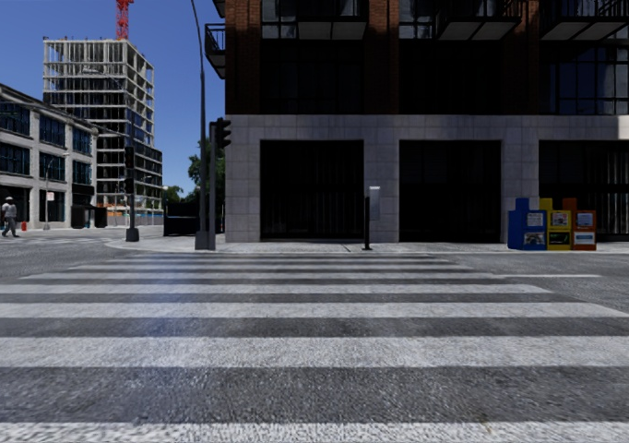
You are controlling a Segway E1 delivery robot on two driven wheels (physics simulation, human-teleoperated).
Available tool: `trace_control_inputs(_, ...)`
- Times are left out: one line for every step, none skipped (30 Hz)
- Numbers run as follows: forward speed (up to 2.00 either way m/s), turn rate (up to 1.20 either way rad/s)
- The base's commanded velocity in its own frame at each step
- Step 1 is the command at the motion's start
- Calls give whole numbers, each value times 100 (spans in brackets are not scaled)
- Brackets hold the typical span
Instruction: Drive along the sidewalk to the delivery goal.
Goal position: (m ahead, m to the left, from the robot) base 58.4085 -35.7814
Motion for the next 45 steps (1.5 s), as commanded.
trace_control_inputs(177, 0)
trace_control_inputs(180, 0)
trace_control_inputs(189, 0)
trace_control_inputs(200, 0)
trace_control_inputs(200, 0)
trace_control_inputs(200, 0)
trace_control_inputs(200, 0)
trace_control_inputs(200, 0)
trace_control_inputs(200, 0)
trace_control_inputs(200, 0)
trace_control_inputs(200, 0)
trace_control_inputs(200, 0)
trace_control_inputs(200, 0)
trace_control_inputs(200, 0)
trace_control_inputs(200, 0)
trace_control_inputs(200, 0)
trace_control_inputs(200, 0)
trace_control_inputs(200, 0)
trace_control_inputs(200, 0)
trace_control_inputs(200, 0)
trace_control_inputs(200, 4)
trace_control_inputs(200, 8)
trace_control_inputs(200, 9)
trace_control_inputs(200, 10)
trace_control_inputs(200, 10)
trace_control_inputs(200, 10)
trace_control_inputs(200, 10)
trace_control_inputs(200, 10)
trace_control_inputs(200, 10)
trace_control_inputs(200, 10)
trace_control_inputs(200, 10)
trace_control_inputs(200, 10)
trace_control_inputs(200, 10)
trace_control_inputs(200, 10)
trace_control_inputs(200, 10)
trace_control_inputs(200, 10)
trace_control_inputs(200, 10)
trace_control_inputs(200, 10)
trace_control_inputs(200, 10)
trace_control_inputs(200, 10)
trace_control_inputs(200, 10)
trace_control_inputs(200, 10)
trace_control_inputs(200, 10)
trace_control_inputs(200, 10)
trace_control_inputs(200, 10)
